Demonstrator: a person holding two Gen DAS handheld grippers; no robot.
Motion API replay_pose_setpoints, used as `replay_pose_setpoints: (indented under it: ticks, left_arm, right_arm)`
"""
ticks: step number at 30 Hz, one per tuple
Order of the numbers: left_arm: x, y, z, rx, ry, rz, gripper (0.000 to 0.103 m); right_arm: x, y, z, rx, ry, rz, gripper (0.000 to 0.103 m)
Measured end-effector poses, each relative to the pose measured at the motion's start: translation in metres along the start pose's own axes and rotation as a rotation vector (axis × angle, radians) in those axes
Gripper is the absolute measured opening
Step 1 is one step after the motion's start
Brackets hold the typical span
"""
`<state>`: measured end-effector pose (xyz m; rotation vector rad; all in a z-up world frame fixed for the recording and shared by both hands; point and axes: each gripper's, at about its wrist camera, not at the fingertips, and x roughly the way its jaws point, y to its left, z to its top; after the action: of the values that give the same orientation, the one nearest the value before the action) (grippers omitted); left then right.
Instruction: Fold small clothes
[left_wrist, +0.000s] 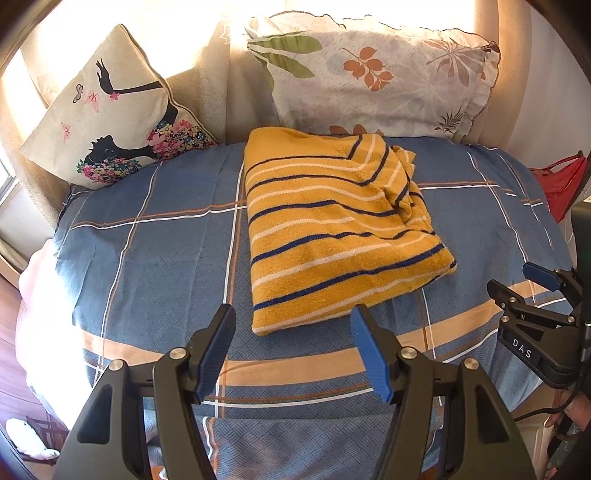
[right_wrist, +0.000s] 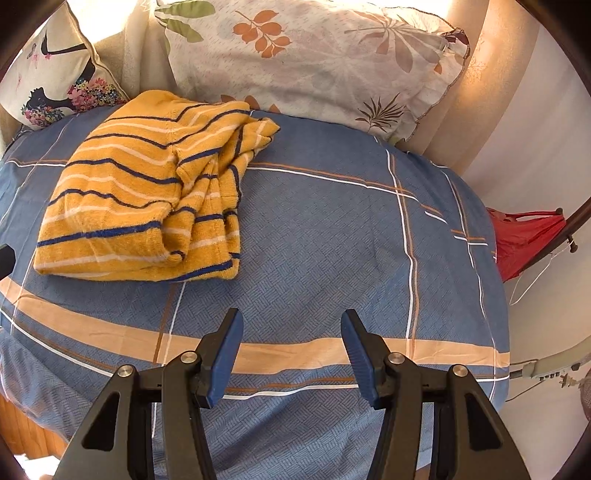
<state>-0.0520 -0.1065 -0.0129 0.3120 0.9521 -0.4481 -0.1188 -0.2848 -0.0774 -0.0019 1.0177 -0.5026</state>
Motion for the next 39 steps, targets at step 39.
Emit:
replay_pose_setpoints:
  ticks: [39]
  left_arm:
    - [-0.047,0.022,-0.022,-0.076,-0.143,0.046,0.068]
  right_arm:
    - [-0.023,0.018,-0.020,-0.037,-0.021,0.042,0.062]
